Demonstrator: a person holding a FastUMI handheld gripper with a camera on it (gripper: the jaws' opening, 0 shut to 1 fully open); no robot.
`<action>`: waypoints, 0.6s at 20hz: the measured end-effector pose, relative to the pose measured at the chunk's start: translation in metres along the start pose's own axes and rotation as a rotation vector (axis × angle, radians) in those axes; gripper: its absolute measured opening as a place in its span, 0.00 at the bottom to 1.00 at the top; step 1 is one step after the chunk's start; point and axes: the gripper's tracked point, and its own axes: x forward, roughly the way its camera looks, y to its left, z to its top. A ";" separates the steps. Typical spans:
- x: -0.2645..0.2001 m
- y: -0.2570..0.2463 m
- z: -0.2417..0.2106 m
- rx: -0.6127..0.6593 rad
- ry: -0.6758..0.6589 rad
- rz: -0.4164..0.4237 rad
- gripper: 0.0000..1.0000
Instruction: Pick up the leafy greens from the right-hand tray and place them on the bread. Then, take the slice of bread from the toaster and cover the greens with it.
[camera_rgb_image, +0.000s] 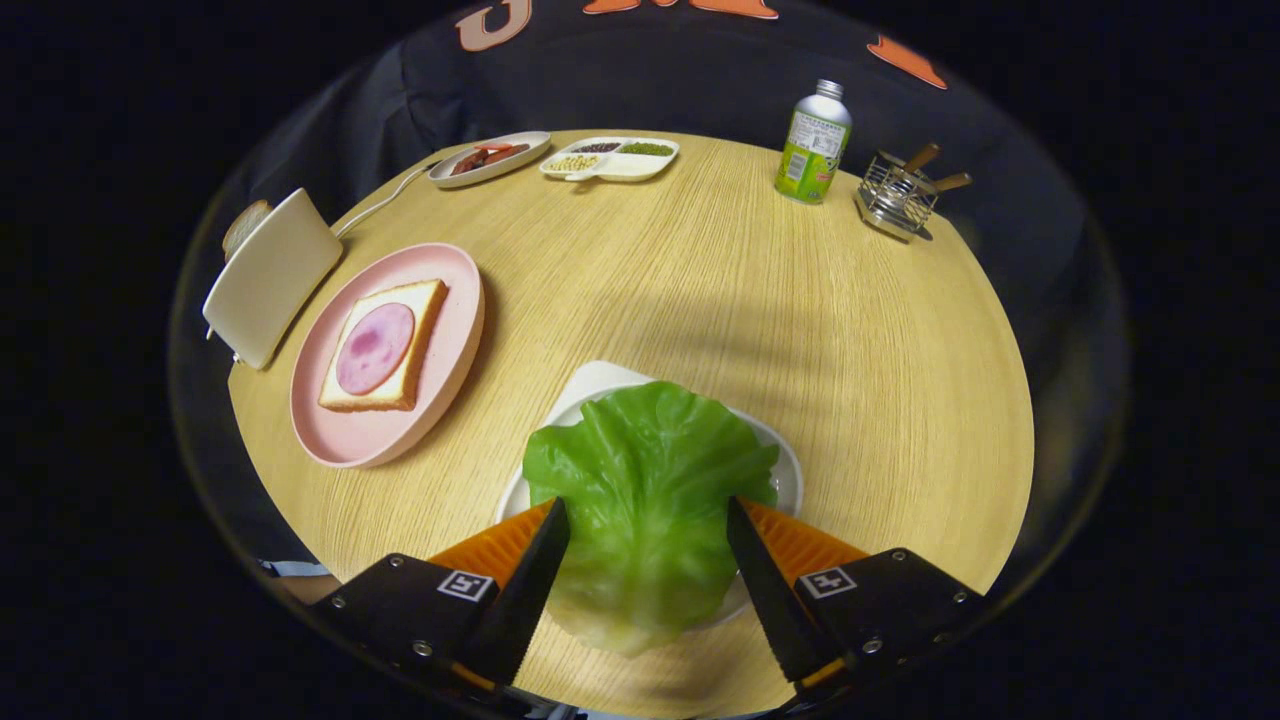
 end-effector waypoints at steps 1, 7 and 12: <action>0.000 -0.002 -0.003 0.007 0.011 -0.002 0.95; 0.000 -0.004 -0.001 0.028 -0.011 -0.015 0.62; 0.001 -0.006 0.001 0.077 -0.031 -0.033 0.23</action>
